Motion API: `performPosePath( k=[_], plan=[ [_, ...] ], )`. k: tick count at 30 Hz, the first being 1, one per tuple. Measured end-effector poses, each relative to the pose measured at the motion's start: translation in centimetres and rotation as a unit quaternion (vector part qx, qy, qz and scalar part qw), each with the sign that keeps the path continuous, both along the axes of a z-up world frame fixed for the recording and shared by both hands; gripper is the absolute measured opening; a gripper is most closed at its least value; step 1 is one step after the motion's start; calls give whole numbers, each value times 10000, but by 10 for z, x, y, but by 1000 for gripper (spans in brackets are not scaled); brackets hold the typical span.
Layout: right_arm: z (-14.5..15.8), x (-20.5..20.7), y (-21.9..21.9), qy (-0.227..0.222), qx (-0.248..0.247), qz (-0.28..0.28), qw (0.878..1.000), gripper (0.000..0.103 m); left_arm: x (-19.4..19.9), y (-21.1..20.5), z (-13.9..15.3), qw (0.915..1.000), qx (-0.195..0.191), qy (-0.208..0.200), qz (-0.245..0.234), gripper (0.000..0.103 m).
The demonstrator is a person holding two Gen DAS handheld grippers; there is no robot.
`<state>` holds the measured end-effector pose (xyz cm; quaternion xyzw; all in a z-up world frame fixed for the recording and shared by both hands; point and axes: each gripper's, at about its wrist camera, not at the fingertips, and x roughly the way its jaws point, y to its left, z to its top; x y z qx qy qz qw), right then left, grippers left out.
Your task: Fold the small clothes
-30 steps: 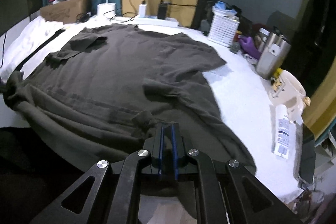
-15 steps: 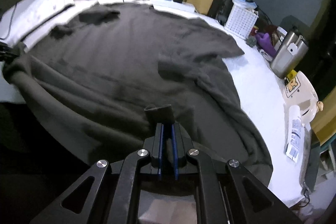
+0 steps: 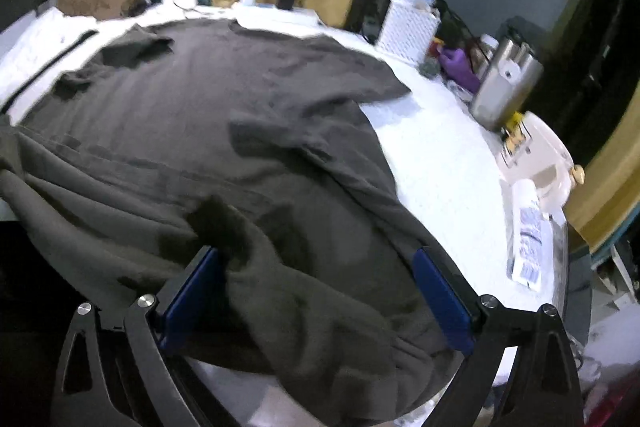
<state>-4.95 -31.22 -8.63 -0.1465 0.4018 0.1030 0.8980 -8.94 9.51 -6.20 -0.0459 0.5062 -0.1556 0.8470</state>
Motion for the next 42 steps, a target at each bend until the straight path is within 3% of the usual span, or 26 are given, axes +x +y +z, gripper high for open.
performPosePath(
  k=[3, 6, 10, 12, 17, 19, 22, 24, 25, 32, 42],
  plan=[
    [11, -4, 11, -139, 173, 270, 9994, 97, 3, 10, 11, 9994, -163, -193, 240, 33],
    [8, -1, 24, -77, 196, 442, 9988, 97, 17, 11, 1, 9982, -155, -162, 557, 36],
    [-13, 10, 28, 240, 143, 324, 9991, 78, 31, 2, -26, 9970, -127, 171, 738, 36],
    [-18, 13, 23, 338, 374, 243, 9984, 78, 32, -4, -38, 9964, 36, 326, 784, 35],
    [-20, 12, 12, 446, 777, 137, 9959, 72, 23, -8, -39, 9973, 230, 216, 661, 36],
    [-19, 11, 9, 434, 951, 127, 9944, 52, 18, -7, -39, 9977, 266, 221, 590, 36],
    [-19, 10, 6, 459, 1219, 115, 9914, 39, 12, -13, -39, 9978, 490, 112, 434, 35],
    [-16, 9, 5, 433, 1313, 121, 9903, 23, 10, -18, -39, 9985, 443, 83, 306, 7],
    [-14, 8, 3, 404, 1340, 96, 9901, 15, 9, -22, -37, 9985, 476, 2, 274, 7],
    [14, 5, -20, 7, 1578, -142, 9874, 12, 5, -31, 5, 9922, 666, -1036, 209, 3],
    [55, 5, -39, -547, 1974, -179, 9786, 11, 21, -27, 43, 9804, 654, -1825, 353, 3]
  ],
)
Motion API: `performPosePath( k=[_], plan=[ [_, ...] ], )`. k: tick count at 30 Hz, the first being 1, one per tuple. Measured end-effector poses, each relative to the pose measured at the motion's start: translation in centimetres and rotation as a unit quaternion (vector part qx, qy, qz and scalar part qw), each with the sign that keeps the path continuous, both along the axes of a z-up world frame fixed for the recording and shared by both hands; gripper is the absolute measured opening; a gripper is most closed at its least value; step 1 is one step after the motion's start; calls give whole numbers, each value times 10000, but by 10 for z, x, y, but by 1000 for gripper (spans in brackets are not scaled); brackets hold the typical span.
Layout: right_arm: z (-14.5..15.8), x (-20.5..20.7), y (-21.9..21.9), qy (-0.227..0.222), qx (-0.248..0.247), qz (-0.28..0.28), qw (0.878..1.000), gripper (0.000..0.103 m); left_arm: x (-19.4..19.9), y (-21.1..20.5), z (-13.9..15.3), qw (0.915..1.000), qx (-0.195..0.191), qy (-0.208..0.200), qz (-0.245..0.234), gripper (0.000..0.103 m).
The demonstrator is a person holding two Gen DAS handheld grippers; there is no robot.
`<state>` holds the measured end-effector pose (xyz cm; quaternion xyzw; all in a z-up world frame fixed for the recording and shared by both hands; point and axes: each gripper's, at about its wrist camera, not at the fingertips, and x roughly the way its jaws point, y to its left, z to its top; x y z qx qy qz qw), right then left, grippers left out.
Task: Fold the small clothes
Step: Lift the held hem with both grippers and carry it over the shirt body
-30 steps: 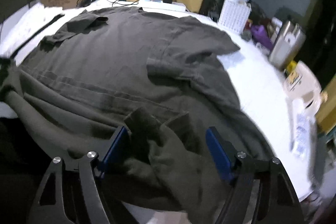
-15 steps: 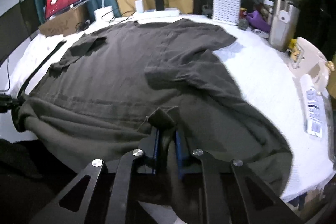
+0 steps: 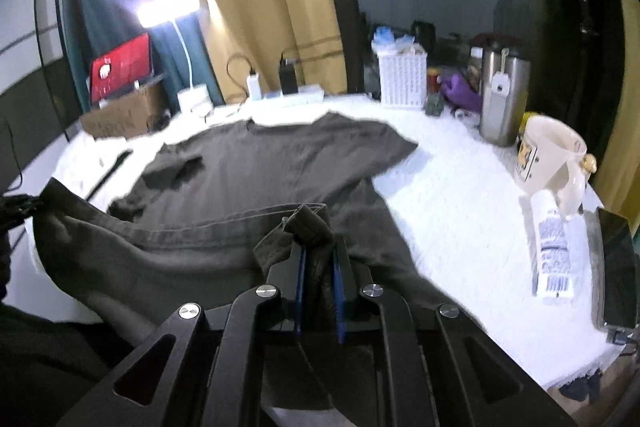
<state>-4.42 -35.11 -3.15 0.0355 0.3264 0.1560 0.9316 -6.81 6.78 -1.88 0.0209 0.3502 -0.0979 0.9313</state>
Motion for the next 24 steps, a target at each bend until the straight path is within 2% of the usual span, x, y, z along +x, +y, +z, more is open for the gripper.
performPosePath(
  k=[7, 15, 20, 24],
  plan=[
    [22, 7, -13, -305, 90, -130, 9994, 11, 15, 8, 21, 9988, -28, -465, 136, 3],
    [39, 34, -7, -488, 135, -105, 9987, 11, 46, 14, 36, 9952, -35, -914, 339, 3],
    [45, 57, -1, -491, 119, -76, 9987, 11, 70, 17, 42, 9935, -26, -1063, 400, 3],
    [51, 73, 4, -514, 101, -59, 9986, 11, 84, 24, 44, 9925, -172, -1113, 485, 3]
  ],
)
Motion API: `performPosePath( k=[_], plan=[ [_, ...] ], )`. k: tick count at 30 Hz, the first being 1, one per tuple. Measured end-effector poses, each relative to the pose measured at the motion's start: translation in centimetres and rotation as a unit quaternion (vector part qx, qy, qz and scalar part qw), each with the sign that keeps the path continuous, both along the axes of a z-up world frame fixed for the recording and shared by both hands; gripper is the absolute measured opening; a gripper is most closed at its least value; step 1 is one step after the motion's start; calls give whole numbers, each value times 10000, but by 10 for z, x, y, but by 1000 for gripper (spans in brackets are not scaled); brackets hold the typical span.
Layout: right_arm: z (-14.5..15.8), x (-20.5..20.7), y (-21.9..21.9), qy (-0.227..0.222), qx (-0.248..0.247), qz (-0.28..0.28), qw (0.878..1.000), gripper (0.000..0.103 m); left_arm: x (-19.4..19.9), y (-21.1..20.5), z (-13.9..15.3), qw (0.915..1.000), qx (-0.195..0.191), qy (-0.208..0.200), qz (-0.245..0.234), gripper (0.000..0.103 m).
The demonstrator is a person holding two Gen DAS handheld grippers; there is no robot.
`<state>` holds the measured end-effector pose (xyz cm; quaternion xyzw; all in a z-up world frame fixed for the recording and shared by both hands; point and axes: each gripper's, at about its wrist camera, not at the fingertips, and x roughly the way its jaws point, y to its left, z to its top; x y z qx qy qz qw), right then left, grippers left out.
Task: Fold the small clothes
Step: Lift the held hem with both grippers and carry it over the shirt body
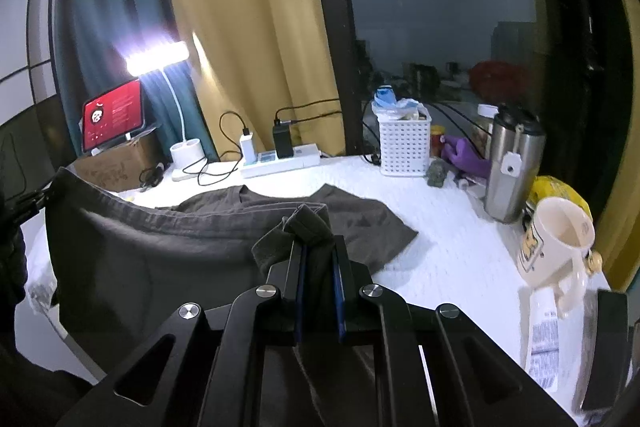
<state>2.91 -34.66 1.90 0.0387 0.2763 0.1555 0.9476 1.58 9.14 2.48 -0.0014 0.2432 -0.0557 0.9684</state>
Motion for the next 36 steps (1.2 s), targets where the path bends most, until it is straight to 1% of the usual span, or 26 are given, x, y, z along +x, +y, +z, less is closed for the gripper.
performPosePath(
  k=[7, 11, 19, 28, 36],
  plan=[
    [9, 32, 6, 16, -69, -2, 10000, 11, 35, 4, 7, 9999, -76, -89, -9, 3],
    [8, 54, 8, 64, -71, -13, 10000, 11, 57, 2, 9, 9999, -60, -89, -68, 3],
    [3, 100, 8, 179, -63, -29, 9998, 11, 103, 5, 2, 10000, 22, 31, -32, 3],
    [-21, 159, 12, 497, -107, 119, 9986, 11, 150, 6, -25, 9990, 133, 411, 56, 3],
    [-58, 211, 15, 903, -168, 265, 9954, 11, 184, 10, -56, 9963, 167, 821, 191, 3]
  ],
)
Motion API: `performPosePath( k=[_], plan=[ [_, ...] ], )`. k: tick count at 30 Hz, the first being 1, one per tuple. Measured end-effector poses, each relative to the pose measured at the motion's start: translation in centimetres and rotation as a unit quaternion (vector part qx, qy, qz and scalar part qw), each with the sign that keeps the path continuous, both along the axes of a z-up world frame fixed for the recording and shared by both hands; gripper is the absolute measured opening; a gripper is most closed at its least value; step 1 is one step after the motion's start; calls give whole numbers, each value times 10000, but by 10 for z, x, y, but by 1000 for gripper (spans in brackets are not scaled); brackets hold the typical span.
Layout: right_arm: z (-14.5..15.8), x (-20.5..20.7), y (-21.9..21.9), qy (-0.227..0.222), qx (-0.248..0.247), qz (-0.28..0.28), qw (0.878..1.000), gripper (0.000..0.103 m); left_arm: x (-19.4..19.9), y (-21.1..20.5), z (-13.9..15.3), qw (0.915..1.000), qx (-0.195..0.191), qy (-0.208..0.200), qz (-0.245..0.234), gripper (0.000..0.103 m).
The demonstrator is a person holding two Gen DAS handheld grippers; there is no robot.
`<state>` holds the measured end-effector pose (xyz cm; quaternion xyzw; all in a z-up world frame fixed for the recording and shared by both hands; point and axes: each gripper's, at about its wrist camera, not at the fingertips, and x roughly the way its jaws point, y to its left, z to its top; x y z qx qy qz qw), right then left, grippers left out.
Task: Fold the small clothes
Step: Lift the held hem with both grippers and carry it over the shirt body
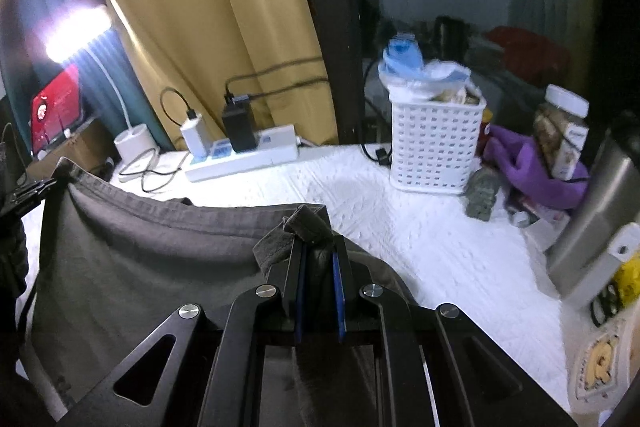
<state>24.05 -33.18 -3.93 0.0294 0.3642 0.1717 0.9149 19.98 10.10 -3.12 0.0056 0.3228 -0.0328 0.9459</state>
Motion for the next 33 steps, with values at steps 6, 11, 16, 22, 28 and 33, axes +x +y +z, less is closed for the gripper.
performPosePath(
  k=[6, 11, 16, 22, 28, 33],
  plan=[
    [-29, 28, 0, 301, 1, 28, 9995, 11, 18, -1, -25, 9991, 216, 354, -72, 3],
    [-47, 50, 1, 497, -25, -13, 9988, 11, 28, 2, -41, 9980, 368, 517, 25, 3],
    [-58, 67, -4, 487, -461, -514, 9964, 11, 33, 9, -52, 9969, 434, 626, 210, 3],
    [-52, 75, -18, 301, -756, -710, 9941, 12, 40, 15, -61, 9963, 319, 747, 265, 3],
    [-41, 77, -27, 165, -1336, -808, 9876, 12, 34, 15, -61, 9960, 422, 693, 361, 3],
    [-32, 61, -33, 177, -1741, -815, 9812, 12, 25, 22, -62, 9951, 448, 689, 544, 3]
  ],
)
